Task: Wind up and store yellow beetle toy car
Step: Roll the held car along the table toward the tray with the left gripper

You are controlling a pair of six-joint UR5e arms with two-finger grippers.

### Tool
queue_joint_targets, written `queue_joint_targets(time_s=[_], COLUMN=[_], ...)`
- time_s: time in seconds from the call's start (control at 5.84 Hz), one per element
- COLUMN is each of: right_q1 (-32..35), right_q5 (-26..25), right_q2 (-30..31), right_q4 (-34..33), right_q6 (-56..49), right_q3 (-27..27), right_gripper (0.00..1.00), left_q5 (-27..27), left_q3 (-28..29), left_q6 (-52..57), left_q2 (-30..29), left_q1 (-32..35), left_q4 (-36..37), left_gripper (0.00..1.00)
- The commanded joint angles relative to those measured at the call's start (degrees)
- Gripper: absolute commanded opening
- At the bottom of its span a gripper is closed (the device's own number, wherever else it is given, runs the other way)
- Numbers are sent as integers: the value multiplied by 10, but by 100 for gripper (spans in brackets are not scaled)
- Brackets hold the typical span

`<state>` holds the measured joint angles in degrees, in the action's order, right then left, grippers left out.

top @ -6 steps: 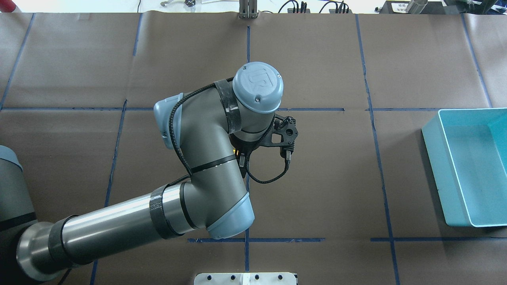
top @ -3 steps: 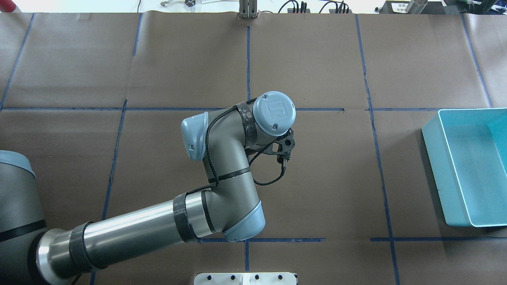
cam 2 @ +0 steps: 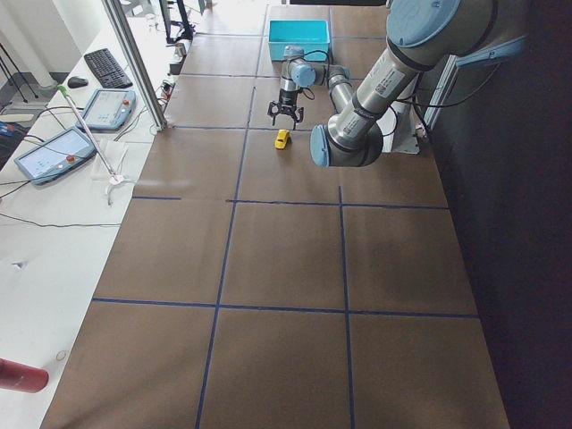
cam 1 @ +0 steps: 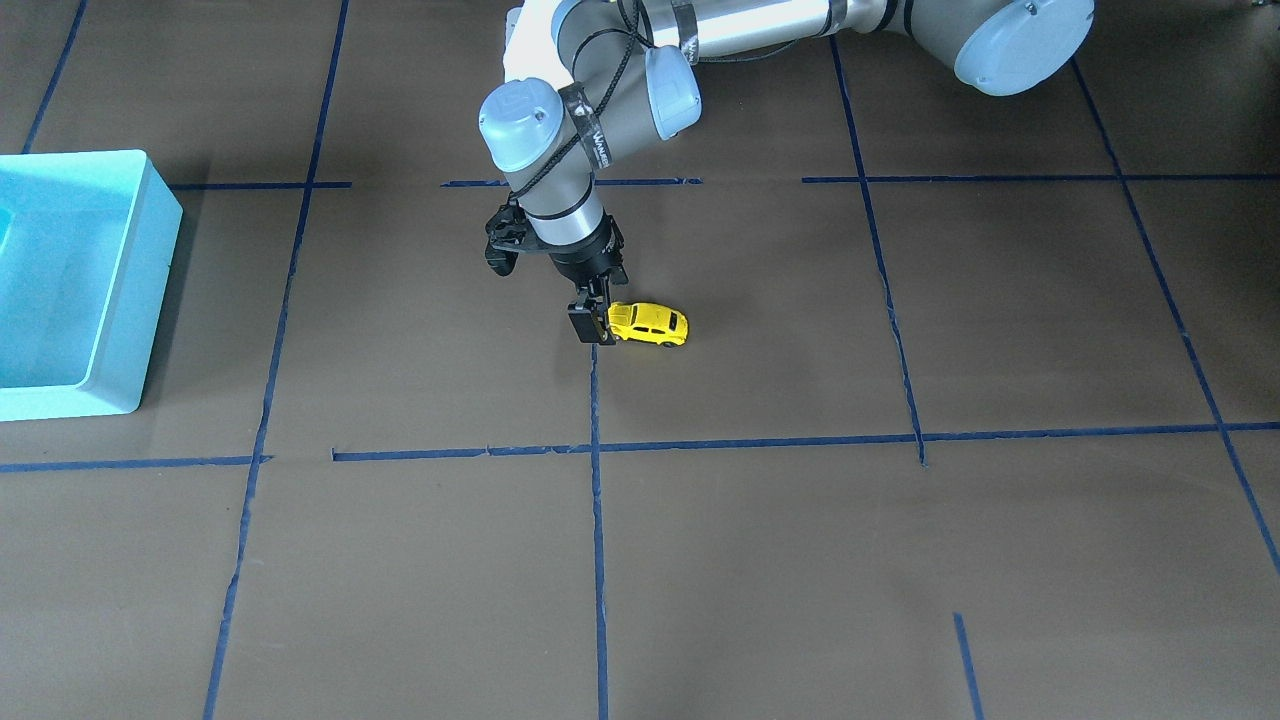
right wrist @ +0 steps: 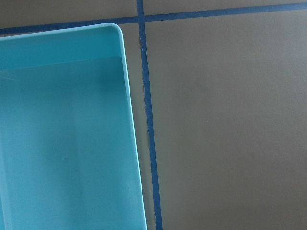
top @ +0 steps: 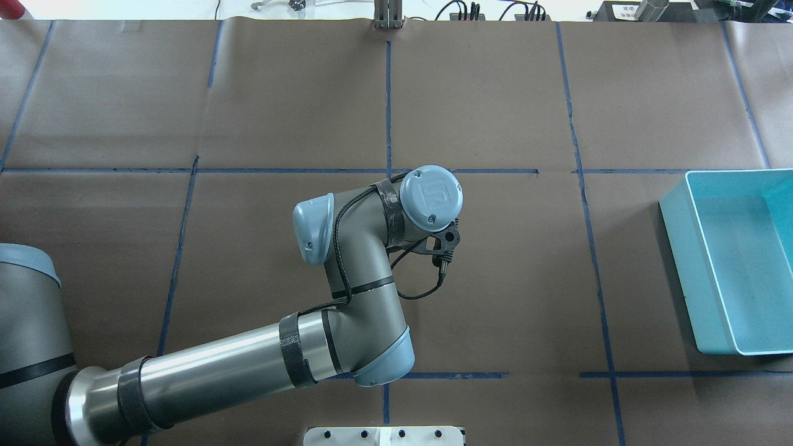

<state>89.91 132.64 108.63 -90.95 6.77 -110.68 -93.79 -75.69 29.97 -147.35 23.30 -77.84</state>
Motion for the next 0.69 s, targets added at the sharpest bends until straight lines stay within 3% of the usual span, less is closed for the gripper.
queue_joint_targets(time_s=[0.0, 0.51], right_q1=[0, 0], right_q5=[-2, -1], right_q2=[3, 18], right_q4=[-2, -2], right_q6=[0, 0], right_q3=[6, 9], right_gripper=[100, 100], left_q5=[2, 12], left_q3=[2, 3], left_q6=[1, 2], left_q2=[5, 16], left_q1=[-5, -3], left_q4=[-5, -22], left_gripper=[100, 97])
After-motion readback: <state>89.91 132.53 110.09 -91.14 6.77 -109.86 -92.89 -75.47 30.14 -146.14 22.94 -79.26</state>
